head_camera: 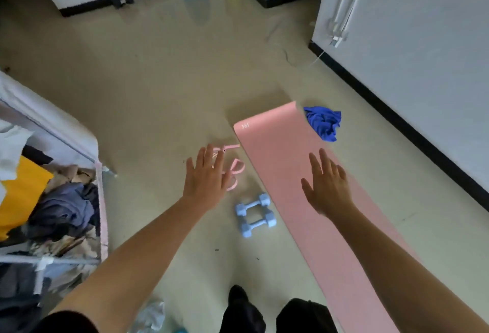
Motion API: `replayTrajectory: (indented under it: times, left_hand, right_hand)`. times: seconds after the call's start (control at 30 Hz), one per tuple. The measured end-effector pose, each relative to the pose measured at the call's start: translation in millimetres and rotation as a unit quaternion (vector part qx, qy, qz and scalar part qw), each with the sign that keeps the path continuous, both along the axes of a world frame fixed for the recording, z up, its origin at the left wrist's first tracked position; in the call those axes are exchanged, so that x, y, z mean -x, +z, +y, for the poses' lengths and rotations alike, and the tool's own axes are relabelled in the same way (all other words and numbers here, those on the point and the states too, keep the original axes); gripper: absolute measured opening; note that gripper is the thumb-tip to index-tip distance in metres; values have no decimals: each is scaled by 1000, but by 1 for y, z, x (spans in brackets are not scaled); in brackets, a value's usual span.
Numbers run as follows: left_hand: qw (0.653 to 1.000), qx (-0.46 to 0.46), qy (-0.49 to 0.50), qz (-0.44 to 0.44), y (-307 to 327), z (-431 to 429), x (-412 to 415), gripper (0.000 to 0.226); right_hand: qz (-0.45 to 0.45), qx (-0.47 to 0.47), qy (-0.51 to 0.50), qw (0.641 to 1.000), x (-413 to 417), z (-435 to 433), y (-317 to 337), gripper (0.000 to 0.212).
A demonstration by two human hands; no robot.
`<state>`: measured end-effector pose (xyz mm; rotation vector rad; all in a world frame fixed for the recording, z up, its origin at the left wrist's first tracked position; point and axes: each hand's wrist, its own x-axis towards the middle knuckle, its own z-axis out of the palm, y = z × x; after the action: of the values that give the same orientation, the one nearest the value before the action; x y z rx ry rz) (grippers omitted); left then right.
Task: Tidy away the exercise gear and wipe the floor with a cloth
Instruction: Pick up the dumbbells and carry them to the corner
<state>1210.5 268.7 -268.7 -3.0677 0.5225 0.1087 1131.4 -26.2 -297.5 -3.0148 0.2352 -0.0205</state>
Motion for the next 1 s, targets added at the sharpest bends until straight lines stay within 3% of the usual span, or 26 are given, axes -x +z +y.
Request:
replayTrajectory:
  times: [0.27, 0.37, 0.5, 0.73, 0.9, 1.0]
  left_hand:
    - [992, -45, -68, 101, -90, -61, -90, 51]
    - [990, -10, -73, 124, -129, -83, -117, 50]
    - [973, 15, -44, 227, -199, -105, -145, 57]
    - [924, 103, 45, 365, -384, -122, -175, 58]
    - [901, 56, 22, 430, -572, -103, -181, 44]
    - [896, 30, -18, 443, -660, -95, -179, 50]
  right_hand:
    - [86, -48, -105, 990, -45, -39, -78, 72]
    - [117, -84, -120, 982, -72, -48, -124, 72]
    - [213, -151, -167, 951, -99, -38, -193, 72]
    - [263, -331, -359, 832, -109, 27, -370, 76]
    - [303, -398, -482, 719, -113, 81, -544, 80]
    - [322, -443, -543, 637, -113, 107, -633, 82]
